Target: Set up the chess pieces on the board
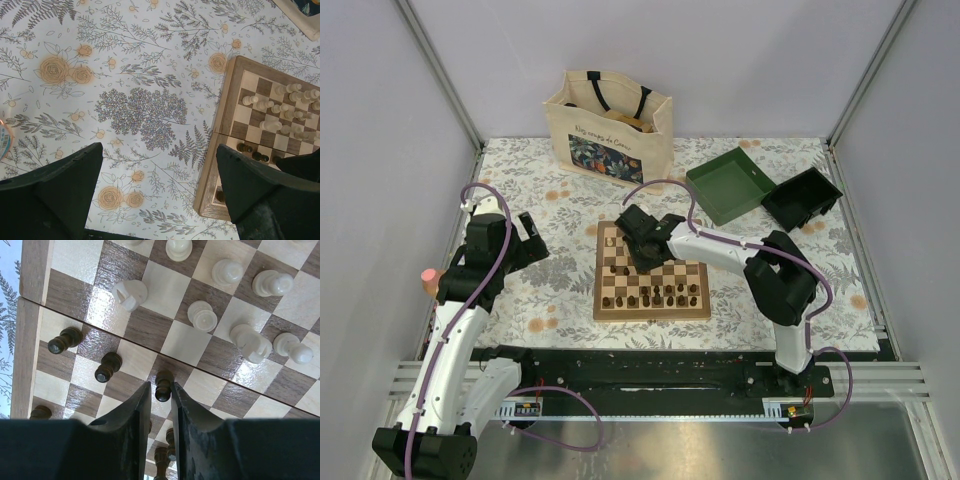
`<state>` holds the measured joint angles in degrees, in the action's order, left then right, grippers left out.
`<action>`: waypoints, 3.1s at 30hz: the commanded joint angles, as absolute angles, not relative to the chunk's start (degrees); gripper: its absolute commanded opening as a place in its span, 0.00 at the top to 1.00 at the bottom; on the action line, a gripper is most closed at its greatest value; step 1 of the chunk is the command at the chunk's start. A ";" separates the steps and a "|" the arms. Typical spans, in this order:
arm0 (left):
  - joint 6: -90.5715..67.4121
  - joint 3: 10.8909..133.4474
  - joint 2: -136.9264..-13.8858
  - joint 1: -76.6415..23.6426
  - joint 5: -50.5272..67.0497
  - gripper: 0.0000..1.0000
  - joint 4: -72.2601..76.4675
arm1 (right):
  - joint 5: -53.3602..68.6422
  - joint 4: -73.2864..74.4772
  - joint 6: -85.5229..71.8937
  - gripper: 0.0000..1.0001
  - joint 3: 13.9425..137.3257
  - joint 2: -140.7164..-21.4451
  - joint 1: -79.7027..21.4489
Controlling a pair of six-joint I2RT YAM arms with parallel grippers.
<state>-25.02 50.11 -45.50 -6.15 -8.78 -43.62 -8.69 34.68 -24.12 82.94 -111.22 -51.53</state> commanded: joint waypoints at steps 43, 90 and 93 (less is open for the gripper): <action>-24.52 50.01 -45.18 -5.62 -7.82 0.01 -41.40 | -4.48 33.40 -25.93 0.80 80.77 -106.79 -57.22; -24.43 50.01 -45.00 -5.45 -7.38 0.01 -41.22 | -9.22 35.24 -23.56 0.62 84.81 -106.17 -58.36; -24.43 50.01 -44.91 -5.36 -7.30 0.01 -41.31 | -9.40 35.24 -23.29 0.61 86.04 -106.00 -57.83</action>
<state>-25.02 50.11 -45.50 -5.67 -8.05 -43.59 -6.87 35.14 -24.64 82.32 -109.01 -57.82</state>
